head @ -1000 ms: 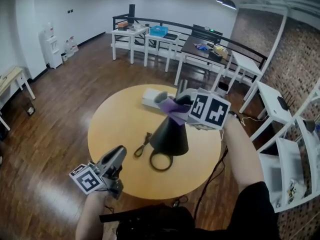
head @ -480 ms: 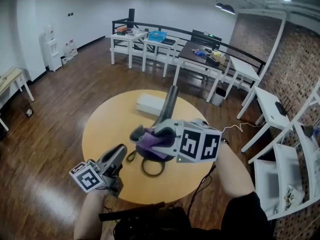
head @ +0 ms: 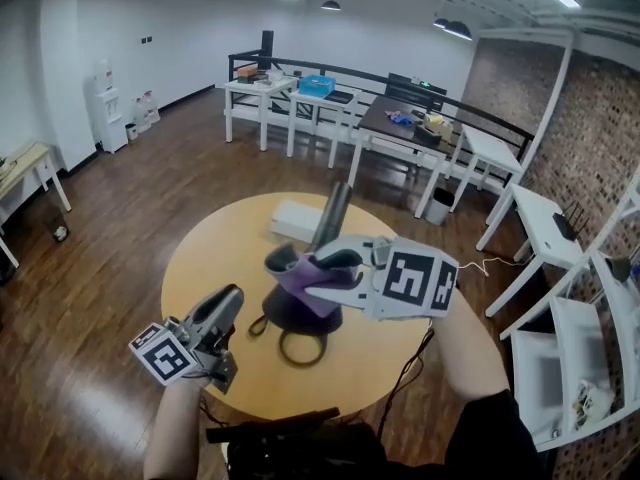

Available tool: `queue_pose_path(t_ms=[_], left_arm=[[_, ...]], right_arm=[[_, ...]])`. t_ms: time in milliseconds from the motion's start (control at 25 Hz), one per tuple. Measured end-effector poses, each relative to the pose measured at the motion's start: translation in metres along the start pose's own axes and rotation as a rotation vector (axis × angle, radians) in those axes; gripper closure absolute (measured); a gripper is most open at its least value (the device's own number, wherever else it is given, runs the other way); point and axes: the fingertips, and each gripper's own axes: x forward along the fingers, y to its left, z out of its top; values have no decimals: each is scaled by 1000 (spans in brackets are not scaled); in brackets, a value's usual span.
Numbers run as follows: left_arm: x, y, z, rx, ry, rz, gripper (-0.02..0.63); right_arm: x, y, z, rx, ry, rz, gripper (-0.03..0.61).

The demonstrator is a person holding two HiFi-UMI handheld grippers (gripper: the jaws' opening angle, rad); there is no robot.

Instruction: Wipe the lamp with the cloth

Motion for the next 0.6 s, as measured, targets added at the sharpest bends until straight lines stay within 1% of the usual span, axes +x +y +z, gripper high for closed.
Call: queue_pose_path(t_ms=[120, 240, 320, 400, 520, 600], left_arm=[[5, 11, 3, -26, 15, -35, 545], [17, 25, 7, -58, 61, -90, 545], [23, 35, 9, -82, 104, -128, 545], [29, 46, 15, -94, 154, -164, 545], [33, 58, 26, -105, 218, -217, 545], [38, 62, 30, -122, 254, -258, 545]], right_arm=[[-9, -66, -12, 19, 73, -226, 488], [-20, -134, -38, 96, 173, -474, 488], [-23, -166, -57, 140, 248, -596, 488], [-20, -187, -74, 166, 341, -652, 488], [-7, -189, -91, 218, 474, -650, 488], [-3, -176, -90, 253, 502, -638, 488]])
